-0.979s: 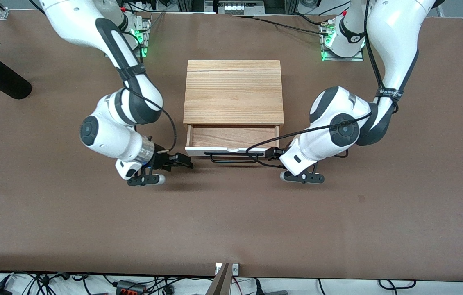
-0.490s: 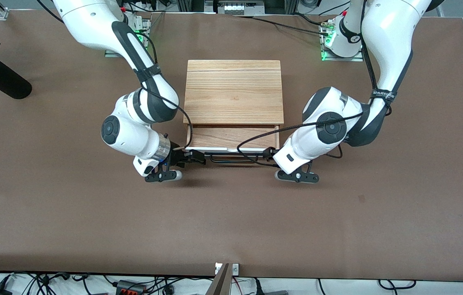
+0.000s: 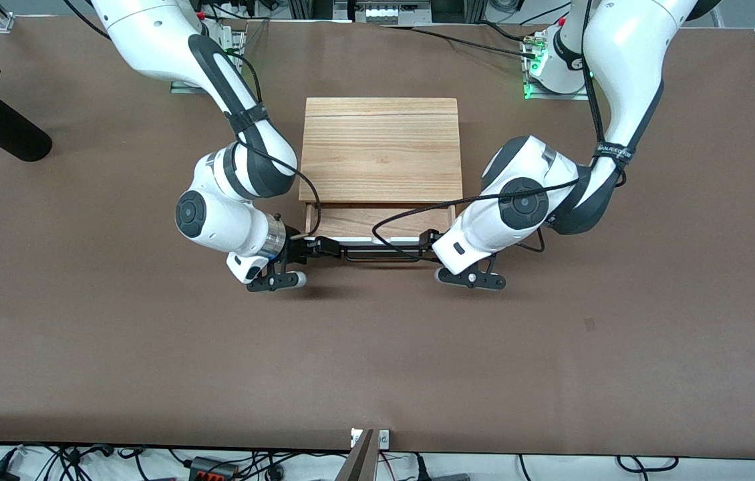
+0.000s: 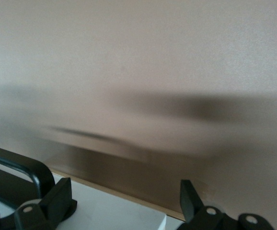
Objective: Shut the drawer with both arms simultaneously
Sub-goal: 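Push the white drawer front into the cabinet with both grippers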
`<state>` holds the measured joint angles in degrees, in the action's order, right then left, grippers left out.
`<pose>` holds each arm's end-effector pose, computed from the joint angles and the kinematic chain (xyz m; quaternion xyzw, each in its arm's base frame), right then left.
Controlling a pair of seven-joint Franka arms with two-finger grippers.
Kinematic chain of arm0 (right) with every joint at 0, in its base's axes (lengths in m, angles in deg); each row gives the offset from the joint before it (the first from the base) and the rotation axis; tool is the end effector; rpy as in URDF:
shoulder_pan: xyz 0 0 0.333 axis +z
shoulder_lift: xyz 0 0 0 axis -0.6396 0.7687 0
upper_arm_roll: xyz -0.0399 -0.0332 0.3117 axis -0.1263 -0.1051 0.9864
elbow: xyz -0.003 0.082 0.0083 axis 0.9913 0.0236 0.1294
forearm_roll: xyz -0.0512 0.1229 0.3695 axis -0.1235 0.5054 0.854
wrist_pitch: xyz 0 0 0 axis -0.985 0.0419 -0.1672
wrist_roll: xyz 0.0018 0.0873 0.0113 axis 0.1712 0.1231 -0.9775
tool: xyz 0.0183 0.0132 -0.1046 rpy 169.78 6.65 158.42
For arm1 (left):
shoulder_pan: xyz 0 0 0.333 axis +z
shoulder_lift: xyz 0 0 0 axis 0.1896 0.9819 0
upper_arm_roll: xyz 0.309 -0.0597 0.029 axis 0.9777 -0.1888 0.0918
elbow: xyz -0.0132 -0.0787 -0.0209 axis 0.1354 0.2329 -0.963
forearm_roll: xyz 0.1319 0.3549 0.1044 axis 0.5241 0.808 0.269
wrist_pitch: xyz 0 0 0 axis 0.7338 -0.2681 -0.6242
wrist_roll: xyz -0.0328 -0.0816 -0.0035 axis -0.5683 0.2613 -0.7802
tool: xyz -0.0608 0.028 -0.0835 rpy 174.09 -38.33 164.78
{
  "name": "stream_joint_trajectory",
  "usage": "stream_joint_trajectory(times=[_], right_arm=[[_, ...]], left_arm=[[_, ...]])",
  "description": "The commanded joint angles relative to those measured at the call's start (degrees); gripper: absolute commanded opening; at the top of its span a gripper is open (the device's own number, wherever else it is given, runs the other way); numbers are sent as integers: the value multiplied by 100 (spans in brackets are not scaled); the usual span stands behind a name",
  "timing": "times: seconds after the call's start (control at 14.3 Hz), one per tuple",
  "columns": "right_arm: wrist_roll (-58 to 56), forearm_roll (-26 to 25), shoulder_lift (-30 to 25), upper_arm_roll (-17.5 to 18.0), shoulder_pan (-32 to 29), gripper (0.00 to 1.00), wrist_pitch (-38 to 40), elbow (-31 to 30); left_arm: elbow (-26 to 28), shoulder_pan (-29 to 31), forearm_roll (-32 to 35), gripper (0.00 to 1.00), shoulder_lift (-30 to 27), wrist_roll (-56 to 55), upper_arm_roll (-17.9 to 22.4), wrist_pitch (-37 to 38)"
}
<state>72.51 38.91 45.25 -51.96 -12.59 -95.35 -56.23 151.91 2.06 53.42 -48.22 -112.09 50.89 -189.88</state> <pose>0.6195 0.3301 0.2696 -0.9733 -0.0219 0.0209 0.2276 0.6202 -0.3401 0.3284 0.9941 -0.0397 -0.0554 0.0842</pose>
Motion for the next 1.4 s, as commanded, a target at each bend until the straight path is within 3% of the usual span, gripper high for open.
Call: stream_joint_trajectory(times=[0.0,1.33], right_arm=[[-20,112,-11,-20,86,100,106,-53],[86,112,-72,-21,236,100,1776,-53]], left_arm=[[99,17,176,100,5,-117,-85,86],[477,157,185,100,-382,-38,-480,1141]])
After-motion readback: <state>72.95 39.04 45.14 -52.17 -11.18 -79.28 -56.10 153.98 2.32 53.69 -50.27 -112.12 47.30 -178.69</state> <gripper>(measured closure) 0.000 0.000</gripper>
